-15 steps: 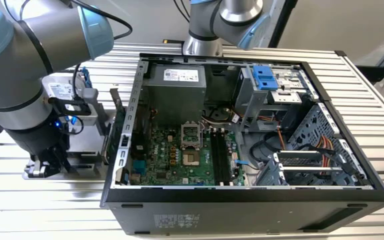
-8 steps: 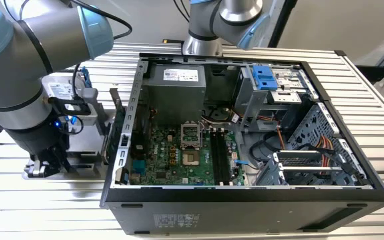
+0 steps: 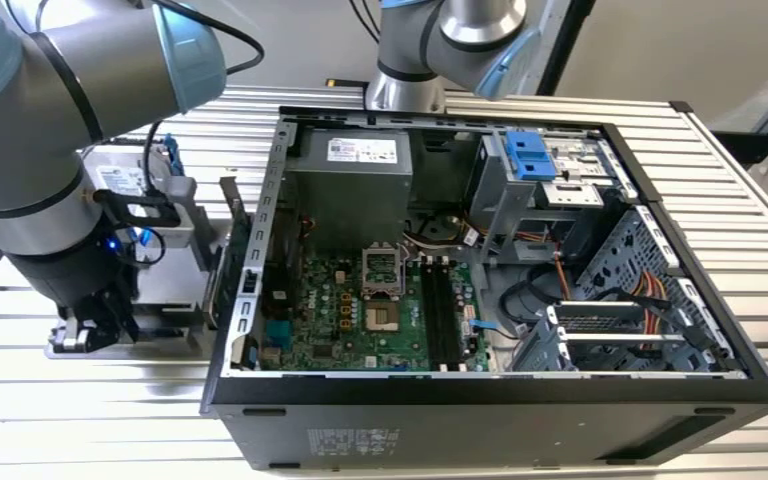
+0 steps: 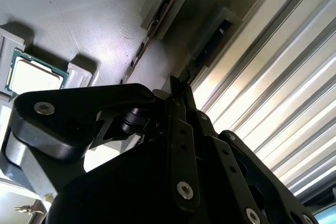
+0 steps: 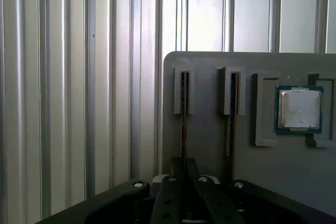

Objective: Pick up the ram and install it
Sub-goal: 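Pick up the ram and move it above insertion slot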

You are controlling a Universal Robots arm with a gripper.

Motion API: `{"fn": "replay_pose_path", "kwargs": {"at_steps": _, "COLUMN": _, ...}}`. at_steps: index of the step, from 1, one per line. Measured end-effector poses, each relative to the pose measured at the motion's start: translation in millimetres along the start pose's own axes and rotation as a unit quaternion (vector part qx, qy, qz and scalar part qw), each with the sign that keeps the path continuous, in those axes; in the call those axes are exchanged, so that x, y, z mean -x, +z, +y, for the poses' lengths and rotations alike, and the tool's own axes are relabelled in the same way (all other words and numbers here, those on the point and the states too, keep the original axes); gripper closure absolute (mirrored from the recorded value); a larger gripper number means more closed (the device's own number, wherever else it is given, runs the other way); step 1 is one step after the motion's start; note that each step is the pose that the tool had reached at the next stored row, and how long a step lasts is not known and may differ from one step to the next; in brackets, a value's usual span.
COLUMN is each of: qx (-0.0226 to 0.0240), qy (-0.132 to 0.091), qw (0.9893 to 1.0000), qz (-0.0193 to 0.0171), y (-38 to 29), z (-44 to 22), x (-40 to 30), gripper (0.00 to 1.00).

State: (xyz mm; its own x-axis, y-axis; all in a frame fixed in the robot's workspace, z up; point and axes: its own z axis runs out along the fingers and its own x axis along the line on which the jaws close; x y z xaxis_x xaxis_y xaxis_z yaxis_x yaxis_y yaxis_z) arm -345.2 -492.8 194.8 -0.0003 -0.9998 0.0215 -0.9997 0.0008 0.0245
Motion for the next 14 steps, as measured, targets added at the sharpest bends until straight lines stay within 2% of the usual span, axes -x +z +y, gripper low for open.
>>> {"fn": "replay_pose_path", "kwargs": {"at_steps": 5, "qx": 0.0002, "qy": 0.0, "qw": 1.0, "qz": 0.0001, "y": -0.9, "z": 0.1, "x": -0.1, "gripper": 1.0}}
{"fn": "replay_pose_path", "kwargs": {"at_steps": 14, "qx": 0.0001, "qy": 0.0, "qw": 1.0, "qz": 0.0001, "y": -11.7, "z": 0.3, "x": -0.3, "gripper": 1.0}}
